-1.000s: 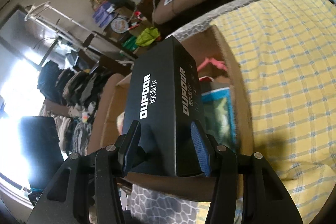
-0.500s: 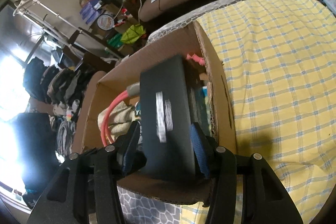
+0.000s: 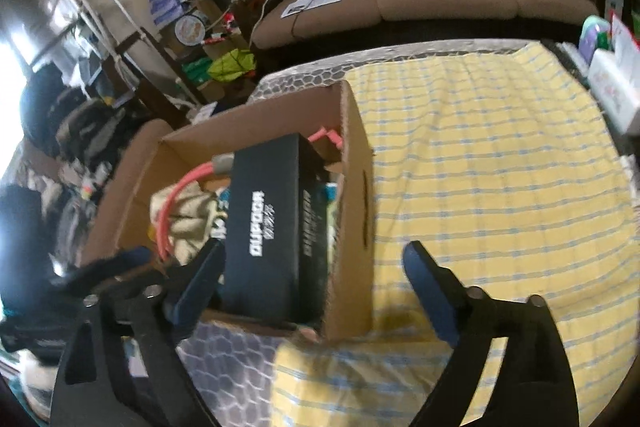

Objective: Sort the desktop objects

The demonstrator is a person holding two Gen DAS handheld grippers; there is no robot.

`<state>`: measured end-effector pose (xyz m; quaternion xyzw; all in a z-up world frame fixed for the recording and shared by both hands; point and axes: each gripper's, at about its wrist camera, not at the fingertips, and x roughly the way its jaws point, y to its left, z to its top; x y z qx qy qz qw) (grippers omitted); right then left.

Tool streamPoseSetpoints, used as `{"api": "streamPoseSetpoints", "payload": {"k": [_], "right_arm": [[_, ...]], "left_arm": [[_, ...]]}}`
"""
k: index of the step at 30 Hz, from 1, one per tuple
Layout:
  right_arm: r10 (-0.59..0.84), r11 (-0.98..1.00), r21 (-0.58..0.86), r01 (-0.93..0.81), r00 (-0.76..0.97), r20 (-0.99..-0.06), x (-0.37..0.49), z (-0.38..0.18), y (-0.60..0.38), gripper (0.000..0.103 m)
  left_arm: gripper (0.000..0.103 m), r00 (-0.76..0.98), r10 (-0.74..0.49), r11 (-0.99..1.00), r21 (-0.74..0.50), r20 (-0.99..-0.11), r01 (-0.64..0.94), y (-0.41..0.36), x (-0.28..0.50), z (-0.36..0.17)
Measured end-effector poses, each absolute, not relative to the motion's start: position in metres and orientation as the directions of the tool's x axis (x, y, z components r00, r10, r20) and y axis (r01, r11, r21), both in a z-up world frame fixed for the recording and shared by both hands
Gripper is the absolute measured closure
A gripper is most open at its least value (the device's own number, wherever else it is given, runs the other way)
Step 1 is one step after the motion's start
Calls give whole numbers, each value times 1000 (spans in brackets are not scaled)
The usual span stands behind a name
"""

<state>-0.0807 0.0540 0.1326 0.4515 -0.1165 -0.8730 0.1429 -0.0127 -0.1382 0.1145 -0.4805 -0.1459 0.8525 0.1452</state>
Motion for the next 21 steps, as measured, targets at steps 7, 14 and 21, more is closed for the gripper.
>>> {"api": "streamPoseSetpoints", "payload": {"k": [7,14,21], "right_arm": [[-281,-960,235,155,-572,-771,-54,131,62,0],[-250,-968,199,151,-591,-767,-33,134,77,0],[-199,-980,155,126,-611,-766,-19,130,101,0]], "left_arm": [[0,-504,365,-927,-358,-783,-116,-127,6,118],[0,-522,328,-936,-345,-787,-68,-116,20,117],[0,-570,292,-950,-303,-768,-79,-81,36,120]]}}
